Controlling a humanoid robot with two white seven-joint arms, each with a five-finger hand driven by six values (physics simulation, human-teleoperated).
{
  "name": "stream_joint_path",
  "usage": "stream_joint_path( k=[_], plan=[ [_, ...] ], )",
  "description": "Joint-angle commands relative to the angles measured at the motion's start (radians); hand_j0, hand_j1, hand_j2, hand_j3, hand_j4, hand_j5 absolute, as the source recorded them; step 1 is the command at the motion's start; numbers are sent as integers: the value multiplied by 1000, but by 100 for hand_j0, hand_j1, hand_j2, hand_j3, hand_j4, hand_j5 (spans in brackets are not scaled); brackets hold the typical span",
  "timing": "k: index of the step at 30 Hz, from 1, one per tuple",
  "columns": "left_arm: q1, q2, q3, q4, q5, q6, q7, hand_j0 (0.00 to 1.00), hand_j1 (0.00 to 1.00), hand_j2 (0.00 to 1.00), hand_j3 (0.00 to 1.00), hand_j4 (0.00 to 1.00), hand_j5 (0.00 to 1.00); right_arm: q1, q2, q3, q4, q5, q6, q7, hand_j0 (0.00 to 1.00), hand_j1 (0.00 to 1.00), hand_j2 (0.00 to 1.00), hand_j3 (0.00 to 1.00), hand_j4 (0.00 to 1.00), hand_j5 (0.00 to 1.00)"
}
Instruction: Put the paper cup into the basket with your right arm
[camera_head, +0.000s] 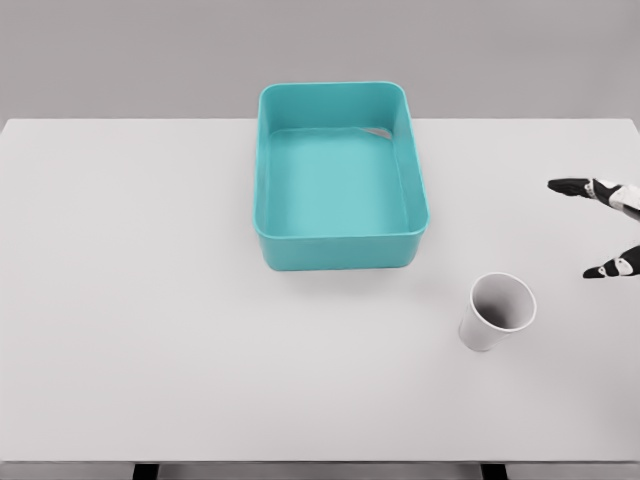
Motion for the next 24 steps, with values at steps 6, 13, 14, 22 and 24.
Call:
stream_joint_path(
  k=[6, 13, 14, 22, 24],
  plan=[
    [0, 0, 0, 0, 0, 0, -1, 100, 100, 100, 100, 100, 100, 38, -62, 12, -132, -16, -14, 0, 100, 100, 100, 100, 100, 100],
    [0, 0, 0, 0, 0, 0, -1, 100, 100, 100, 100, 100, 100, 63, -70, 54, -185, -16, -14, 0, 100, 100, 100, 100, 100, 100],
    [0, 0, 0, 0, 0, 0, -1, 100, 100, 100, 100, 100, 100, 64, -70, 57, -187, -16, -14, 0, 100, 100, 100, 100, 100, 100],
    [0, 0, 0, 0, 0, 0, 1, 100, 100, 100, 100, 100, 100, 68, -69, 98, -213, -17, -14, 0, 100, 100, 100, 100, 100, 100],
    [0, 0, 0, 0, 0, 0, 1, 100, 100, 100, 100, 100, 100, 68, -69, 104, -213, -17, -14, 0, 100, 100, 100, 100, 100, 100]
  ],
)
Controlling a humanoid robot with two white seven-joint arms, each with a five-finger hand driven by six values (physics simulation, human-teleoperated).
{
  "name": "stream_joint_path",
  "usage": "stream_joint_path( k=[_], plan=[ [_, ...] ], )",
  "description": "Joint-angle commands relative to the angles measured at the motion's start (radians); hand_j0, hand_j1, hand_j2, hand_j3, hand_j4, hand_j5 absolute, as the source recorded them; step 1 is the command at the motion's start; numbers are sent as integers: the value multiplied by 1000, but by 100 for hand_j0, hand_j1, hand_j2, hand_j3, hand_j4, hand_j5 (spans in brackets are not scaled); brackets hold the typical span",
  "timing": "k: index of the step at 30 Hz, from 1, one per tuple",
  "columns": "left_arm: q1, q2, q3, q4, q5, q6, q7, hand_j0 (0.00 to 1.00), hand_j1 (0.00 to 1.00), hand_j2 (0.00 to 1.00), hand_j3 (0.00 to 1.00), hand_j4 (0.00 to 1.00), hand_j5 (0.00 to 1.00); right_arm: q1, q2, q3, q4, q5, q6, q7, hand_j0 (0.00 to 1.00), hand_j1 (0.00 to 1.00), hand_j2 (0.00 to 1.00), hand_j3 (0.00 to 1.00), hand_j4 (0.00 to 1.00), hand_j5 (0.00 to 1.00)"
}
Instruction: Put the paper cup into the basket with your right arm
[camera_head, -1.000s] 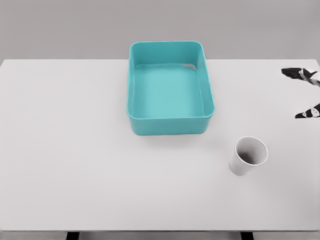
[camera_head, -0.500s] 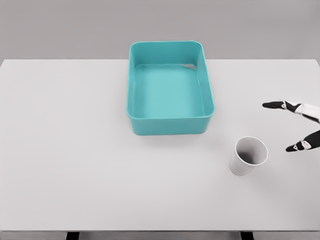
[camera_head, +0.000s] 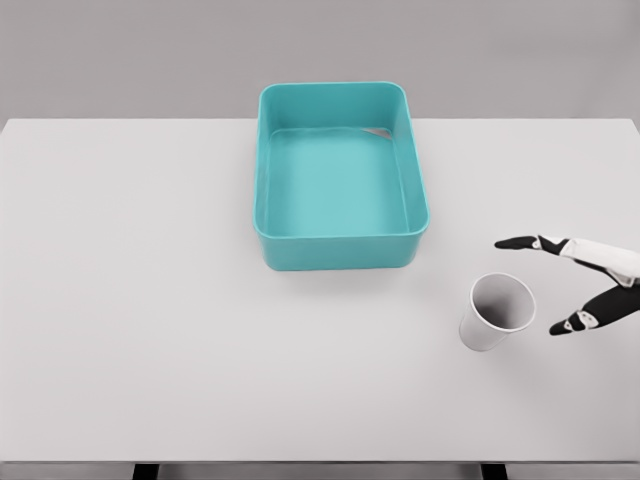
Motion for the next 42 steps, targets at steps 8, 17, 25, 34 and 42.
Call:
stream_joint_path(
  k=[8, 17, 25, 34, 42],
  plan=[
    [0, 0, 0, 0, 0, 0, 1, 100, 100, 100, 100, 100, 100, 0, -2, 26, -23, -7, 2, 0, 100, 100, 100, 100, 100, 100],
    [0, 0, 0, 0, 0, 0, 1, 100, 100, 100, 100, 100, 100, -5, 27, 40, 52, -13, 2, 0, 100, 100, 100, 100, 100, 100],
    [0, 0, 0, 0, 0, 0, 1, 100, 100, 100, 100, 100, 100, -12, 58, 47, 78, -14, 2, 0, 100, 100, 100, 100, 100, 100],
    [0, 0, 0, -1, 0, 0, -1, 100, 100, 100, 100, 100, 100, -12, 67, 61, 60, -14, 2, 0, 100, 100, 100, 100, 100, 100],
    [0, 0, 0, 0, 0, 0, 1, 100, 100, 100, 100, 100, 100, -14, 69, 70, 24, -13, 2, 0, 100, 100, 100, 100, 100, 100]
  ],
)
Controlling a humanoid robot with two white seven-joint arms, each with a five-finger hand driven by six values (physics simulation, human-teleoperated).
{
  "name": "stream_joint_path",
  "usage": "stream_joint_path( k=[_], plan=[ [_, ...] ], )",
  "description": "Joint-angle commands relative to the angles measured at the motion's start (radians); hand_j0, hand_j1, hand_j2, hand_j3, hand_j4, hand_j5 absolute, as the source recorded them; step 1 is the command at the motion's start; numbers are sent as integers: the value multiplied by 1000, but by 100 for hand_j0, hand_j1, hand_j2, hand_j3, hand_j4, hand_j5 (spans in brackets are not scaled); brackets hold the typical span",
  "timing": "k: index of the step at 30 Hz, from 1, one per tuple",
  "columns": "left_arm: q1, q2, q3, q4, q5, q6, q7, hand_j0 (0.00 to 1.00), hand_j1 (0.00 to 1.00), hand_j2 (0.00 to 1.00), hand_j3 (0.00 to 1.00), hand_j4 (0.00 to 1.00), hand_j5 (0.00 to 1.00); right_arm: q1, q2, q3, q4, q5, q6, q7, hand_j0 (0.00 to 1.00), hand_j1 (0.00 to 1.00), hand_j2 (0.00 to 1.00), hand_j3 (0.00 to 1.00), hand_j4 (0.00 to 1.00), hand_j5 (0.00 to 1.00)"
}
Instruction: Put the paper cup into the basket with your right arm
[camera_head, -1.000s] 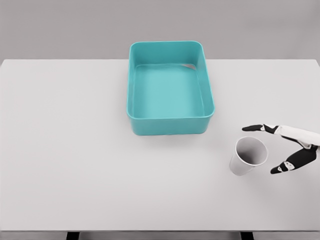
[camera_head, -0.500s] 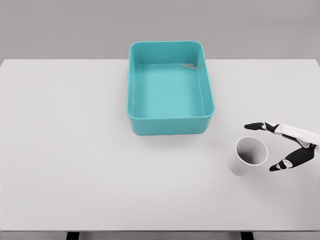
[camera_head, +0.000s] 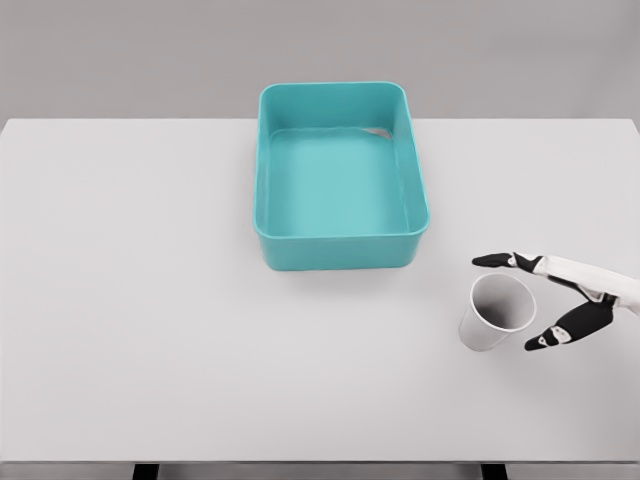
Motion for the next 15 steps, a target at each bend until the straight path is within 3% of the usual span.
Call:
stream_joint_path(
  k=[1, 15],
  plan=[
    [0, 0, 0, -1, 0, 0, -1, 100, 100, 100, 100, 100, 100, 0, -3, 3, -5, -7, 2, 0, 100, 100, 100, 100, 100, 100],
    [0, 0, 0, 0, 0, 0, -1, 100, 100, 100, 100, 100, 100, 0, 0, 14, -8, -3, 2, 0, 100, 100, 100, 100, 100, 100]
  ],
)
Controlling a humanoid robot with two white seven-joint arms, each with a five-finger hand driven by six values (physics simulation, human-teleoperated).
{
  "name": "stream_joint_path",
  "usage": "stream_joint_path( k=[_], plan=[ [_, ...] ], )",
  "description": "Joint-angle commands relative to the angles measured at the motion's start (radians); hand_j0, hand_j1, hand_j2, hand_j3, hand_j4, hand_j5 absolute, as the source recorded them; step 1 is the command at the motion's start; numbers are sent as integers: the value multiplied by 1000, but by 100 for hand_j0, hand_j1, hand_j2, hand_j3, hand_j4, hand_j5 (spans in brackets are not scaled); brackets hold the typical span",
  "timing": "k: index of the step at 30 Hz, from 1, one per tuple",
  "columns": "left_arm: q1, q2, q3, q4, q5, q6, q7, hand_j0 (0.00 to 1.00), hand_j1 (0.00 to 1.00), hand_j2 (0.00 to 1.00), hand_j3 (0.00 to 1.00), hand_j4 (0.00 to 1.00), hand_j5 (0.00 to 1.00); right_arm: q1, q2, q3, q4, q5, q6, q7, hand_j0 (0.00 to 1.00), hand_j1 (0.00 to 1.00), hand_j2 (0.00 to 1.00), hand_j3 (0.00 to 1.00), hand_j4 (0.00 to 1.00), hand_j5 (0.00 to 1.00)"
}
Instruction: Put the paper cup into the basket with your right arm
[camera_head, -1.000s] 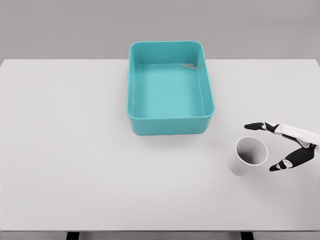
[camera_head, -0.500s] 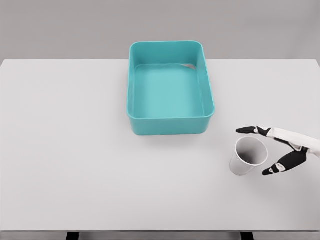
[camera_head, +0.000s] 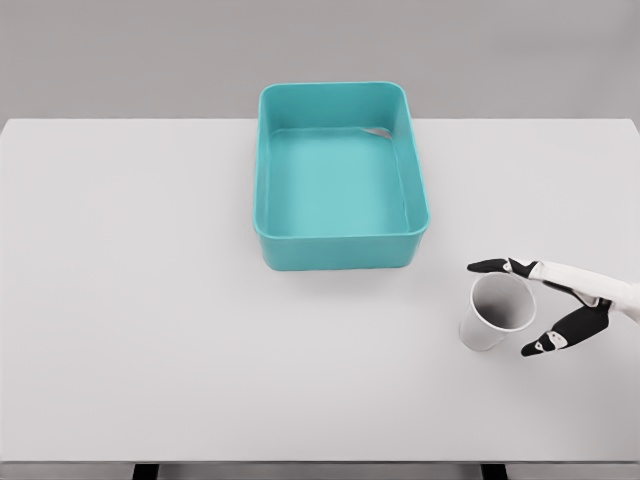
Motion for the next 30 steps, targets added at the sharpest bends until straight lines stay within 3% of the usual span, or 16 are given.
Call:
stream_joint_path(
  k=[1, 30],
  plan=[
    [0, 0, 0, 0, 0, 0, -1, 100, 100, 100, 100, 100, 100, 0, -1, -1, -1, -6, 2, 0, 100, 100, 100, 100, 100, 100],
    [0, 0, 0, 0, 0, 0, 1, 100, 100, 100, 100, 100, 100, -2, 13, -1, -19, -6, 2, 0, 97, 97, 97, 97, 97, 97]
  ],
)
